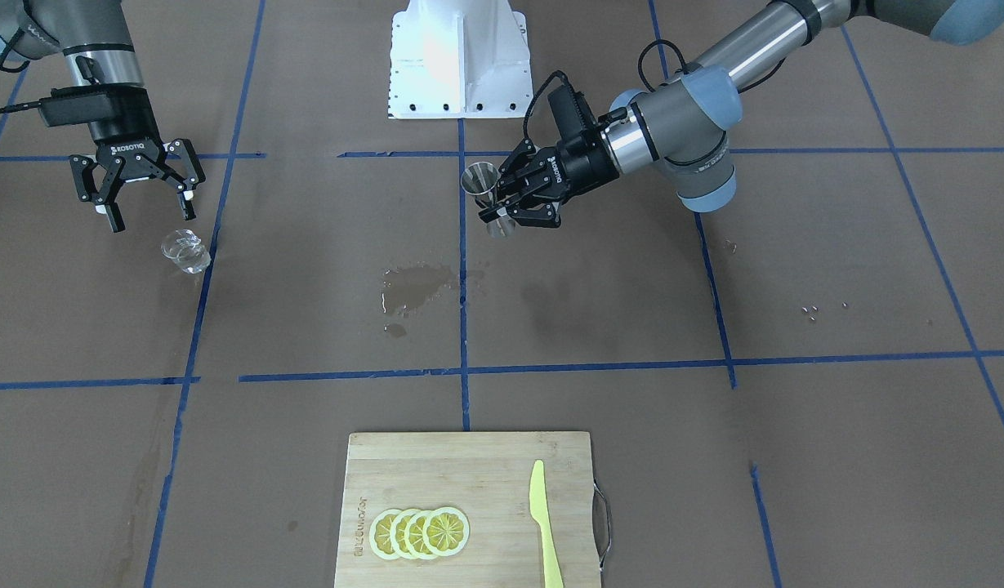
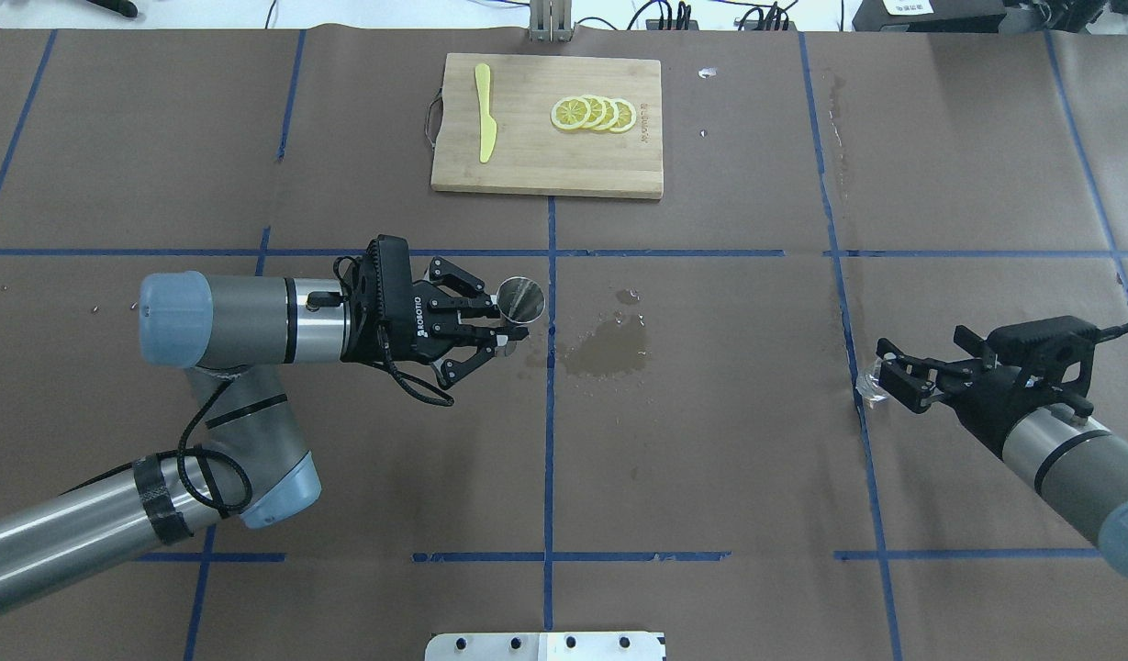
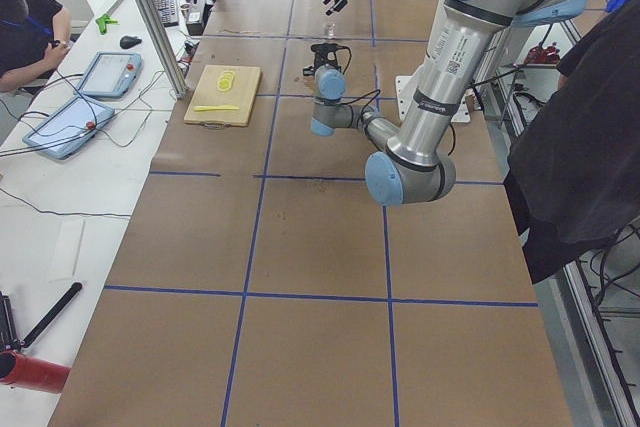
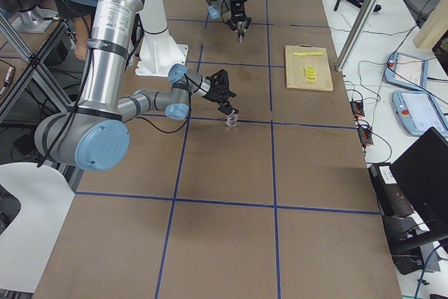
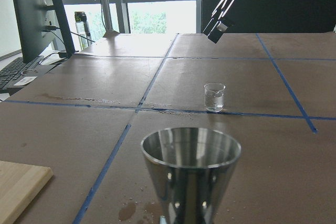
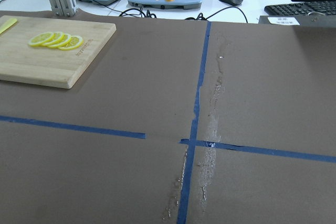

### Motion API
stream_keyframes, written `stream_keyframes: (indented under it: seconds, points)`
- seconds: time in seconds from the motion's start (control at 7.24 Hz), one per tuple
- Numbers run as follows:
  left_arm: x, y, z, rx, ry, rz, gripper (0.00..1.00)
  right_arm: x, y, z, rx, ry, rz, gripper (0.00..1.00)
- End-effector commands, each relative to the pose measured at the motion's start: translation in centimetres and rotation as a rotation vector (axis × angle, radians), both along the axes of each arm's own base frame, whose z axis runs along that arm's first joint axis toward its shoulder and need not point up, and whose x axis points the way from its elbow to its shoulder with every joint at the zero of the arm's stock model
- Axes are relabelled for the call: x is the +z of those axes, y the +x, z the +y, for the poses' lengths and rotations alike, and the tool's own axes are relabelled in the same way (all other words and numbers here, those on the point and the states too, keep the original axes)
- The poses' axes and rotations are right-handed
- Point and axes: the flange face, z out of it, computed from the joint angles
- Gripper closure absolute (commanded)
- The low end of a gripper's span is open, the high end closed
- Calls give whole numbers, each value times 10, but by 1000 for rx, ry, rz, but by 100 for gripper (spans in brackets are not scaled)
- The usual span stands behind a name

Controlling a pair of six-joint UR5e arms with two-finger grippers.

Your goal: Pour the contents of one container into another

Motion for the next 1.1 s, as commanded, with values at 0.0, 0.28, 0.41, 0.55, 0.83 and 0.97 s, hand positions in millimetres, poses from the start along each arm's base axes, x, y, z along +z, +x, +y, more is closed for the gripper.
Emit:
stream_keyframes:
  seconds: [0.0,0.28,0.41,0.55,0.83,0.97]
  points:
    - [0,0,0,0,0,0,100,44,-21,28,116,121,4,0]
    - [0,0,0,0,0,0,100,41,-40,30,168,155,-1,0]
    - [0,0,0,-1,-1,0,100,51,-58,27,191,166,14,0]
    - [2,0,0,0,-2,-3,100,61,-61,27,192,168,35,0]
    - [1,0,0,0,-1,-2,100,65,-77,28,212,183,43,0]
    - [2,-1,0,0,-2,-3,100,71,-90,28,219,188,54,0]
